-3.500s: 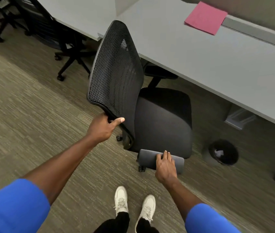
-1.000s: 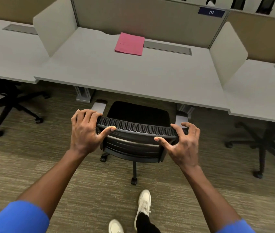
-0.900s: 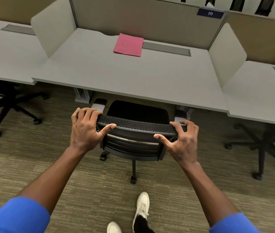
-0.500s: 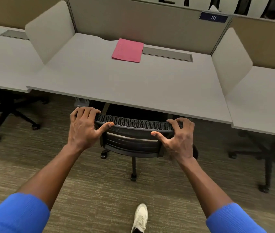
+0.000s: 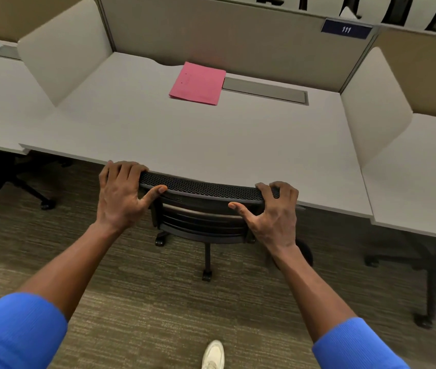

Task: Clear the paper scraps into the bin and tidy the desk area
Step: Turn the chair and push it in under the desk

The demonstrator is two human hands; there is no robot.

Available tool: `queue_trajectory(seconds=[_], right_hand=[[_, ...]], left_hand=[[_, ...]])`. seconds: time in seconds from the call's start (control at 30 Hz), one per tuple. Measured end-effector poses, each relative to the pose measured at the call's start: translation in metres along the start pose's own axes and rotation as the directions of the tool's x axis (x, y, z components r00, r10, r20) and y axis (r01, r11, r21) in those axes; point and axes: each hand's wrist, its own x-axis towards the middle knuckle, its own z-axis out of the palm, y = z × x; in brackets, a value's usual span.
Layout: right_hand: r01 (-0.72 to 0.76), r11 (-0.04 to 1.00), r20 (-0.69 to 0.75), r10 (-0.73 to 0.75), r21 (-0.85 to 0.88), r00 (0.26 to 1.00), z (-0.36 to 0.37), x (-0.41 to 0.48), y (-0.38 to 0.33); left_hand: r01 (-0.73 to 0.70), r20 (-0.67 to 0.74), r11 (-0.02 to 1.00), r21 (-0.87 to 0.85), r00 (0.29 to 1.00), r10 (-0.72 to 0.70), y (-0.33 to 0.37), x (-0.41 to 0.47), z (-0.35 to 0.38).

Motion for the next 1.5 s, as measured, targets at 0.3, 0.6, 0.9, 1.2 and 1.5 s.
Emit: queue_trajectory(seconds=[0.3, 0.6, 0.9, 1.2, 1.5], right_hand=[[-0.002, 1.000, 0.002, 0.002, -0.015, 1.000, 0.021, 0.022, -0.002], [-0.019, 1.000, -0.023, 0.019, -0.005, 1.000, 0.027, 0.027, -0.013], [-0.027, 1.000, -0.016, 0.027, 0.005, 1.000, 0.027, 0.027, -0.014], [-0.050, 0.998, 0.006, 0.050, -0.044, 0.999, 0.018, 0.027, -0.020], [-0.056, 0.985, 0.060, 0.066, -0.164, 0.996, -0.006, 0.025, -0.031]], left_hand=[[-0.022, 0.003, 0.999, -0.034, 1.000, 0.022, -0.018, 0.035, 0.020], [-0.049, -0.049, 0.997, -0.051, 0.998, 0.047, -0.034, 0.042, 0.026], [-0.034, -0.047, 0.998, -0.062, 0.998, 0.031, -0.029, 0.043, 0.025], [-0.034, -0.018, 0.998, -0.045, 0.999, 0.033, -0.027, 0.042, 0.021], [-0.070, 0.130, 0.996, 0.062, 0.990, 0.061, -0.024, 0.047, 0.003]])
